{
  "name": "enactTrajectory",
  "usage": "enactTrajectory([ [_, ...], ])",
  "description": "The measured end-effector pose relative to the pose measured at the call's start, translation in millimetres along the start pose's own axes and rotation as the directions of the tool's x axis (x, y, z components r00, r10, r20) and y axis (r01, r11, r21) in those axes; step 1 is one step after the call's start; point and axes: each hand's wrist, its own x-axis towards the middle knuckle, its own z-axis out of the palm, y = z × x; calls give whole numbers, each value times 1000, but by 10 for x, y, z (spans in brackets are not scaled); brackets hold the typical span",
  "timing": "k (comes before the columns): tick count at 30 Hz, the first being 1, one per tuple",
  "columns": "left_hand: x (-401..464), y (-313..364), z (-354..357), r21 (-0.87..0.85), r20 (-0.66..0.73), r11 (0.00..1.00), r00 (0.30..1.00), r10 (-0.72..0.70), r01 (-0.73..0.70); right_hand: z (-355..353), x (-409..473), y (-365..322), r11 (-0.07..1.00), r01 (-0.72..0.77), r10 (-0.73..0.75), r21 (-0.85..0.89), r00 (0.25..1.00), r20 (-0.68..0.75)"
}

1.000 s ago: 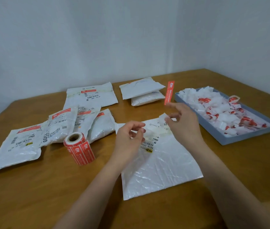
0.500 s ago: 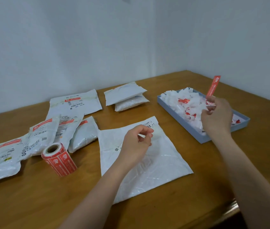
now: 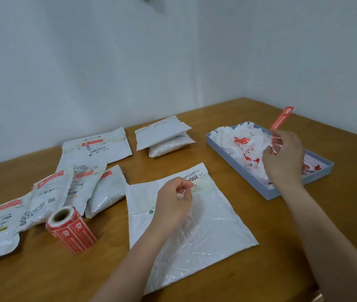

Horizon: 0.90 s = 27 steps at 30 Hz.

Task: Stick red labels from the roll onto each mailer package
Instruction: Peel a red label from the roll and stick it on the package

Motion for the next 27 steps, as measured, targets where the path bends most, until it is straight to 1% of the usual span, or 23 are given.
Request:
enactTrajectory([
  [2,-10,-50,-27,45,24,998,999,-35,34,44,-70,-71,999,18,-20,48,999,41],
  [4,-39,-93,-59,56,62,997,997,-50,47,101,-140,-136,995,23,-32,93,995,96],
  [8,-124,-139,-107,59,101,998,994,-34,28,232,-292,-298,983,33,-75,178,969,235],
  [11,-205,-165,-127,122,96,993,995,-4,-8,330,-425,-471,964,-11,-71,264,951,302],
  [14,-283,-199,-160,178,93,982,995,40,-56,470,-530,-631,947,-75,-64,313,909,411],
  [16,-321,-222,-194,189,91,981,995,32,-49,582,-579,-717,923,-123,-73,365,875,479],
  [18,-344,-251,-238,159,82,987,997,-5,-8,674,-637,-783,892,-170,-91,419,840,535],
  [19,-352,-260,-266,124,77,992,997,-25,15,720,-670,-797,883,-185,-96,431,827,554],
  [21,-377,-253,-327,-25,53,995,994,-92,93,790,-751,-797,868,-205,-115,453,804,583],
  [22,-384,-245,-358,-147,34,978,989,-143,146,814,-797,-782,861,-215,-124,461,791,599],
  [23,-377,-240,-401,-298,12,934,979,-205,199,828,-835,-768,858,-223,-132,462,775,618],
  [24,-357,-231,-451,-458,5,852,959,-284,255,838,-865,-755,865,-218,-144,452,755,639],
  [25,-333,-221,-506,-609,31,733,933,-360,303,838,-888,-747,874,-201,-162,443,737,656],
  [26,-311,-222,-564,-710,59,626,913,-404,323,834,-903,-746,881,-178,-184,438,724,665],
  [27,-278,-234,-627,-757,71,566,902,-426,327,824,-911,-756,884,-157,-206,440,715,668],
])
